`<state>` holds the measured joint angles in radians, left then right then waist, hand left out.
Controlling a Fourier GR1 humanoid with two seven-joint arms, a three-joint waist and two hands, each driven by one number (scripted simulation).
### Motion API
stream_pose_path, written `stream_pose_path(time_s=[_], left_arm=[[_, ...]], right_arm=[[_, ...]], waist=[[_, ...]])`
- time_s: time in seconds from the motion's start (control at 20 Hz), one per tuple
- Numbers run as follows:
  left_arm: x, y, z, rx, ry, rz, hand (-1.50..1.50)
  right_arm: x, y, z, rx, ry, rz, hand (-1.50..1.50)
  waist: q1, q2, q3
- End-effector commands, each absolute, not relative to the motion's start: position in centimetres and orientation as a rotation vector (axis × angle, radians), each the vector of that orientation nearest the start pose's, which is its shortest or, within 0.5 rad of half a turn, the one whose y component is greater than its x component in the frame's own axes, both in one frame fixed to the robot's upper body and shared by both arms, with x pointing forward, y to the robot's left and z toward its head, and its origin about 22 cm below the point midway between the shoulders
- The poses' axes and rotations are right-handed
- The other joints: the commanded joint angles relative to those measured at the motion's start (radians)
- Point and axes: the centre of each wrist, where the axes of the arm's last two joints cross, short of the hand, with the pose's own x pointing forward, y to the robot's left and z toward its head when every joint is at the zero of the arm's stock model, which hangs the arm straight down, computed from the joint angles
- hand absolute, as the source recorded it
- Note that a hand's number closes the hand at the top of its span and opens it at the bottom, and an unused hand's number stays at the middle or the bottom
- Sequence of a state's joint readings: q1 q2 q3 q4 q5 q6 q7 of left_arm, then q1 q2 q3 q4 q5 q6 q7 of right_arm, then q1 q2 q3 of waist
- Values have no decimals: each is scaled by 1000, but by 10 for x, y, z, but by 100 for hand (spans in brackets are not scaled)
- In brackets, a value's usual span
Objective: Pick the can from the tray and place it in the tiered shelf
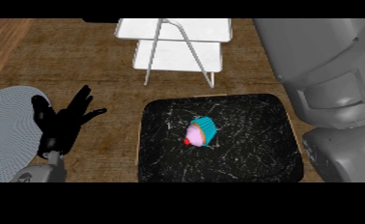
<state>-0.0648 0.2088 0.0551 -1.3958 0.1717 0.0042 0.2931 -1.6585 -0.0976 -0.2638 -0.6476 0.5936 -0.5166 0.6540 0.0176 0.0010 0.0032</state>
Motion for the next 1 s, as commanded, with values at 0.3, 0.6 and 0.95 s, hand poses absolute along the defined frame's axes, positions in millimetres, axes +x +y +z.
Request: stream_pose_path(time_s=[0.3, 0.6, 0.95], left_arm=[[238, 304, -24, 92, -1099, 54, 0], [255, 297, -23, 109, -1098, 70, 0], [228, 313, -34, 93, -1106, 83, 0]], right_arm=[[427, -118, 401, -741, -1713, -424, -150], [405, -180, 407, -656, -1714, -522, -150], [361, -267, 406, -643, -1716, -446, -150]], waist=[[-28, -9, -3], [-54, -12, -2], [-44, -11, -2]])
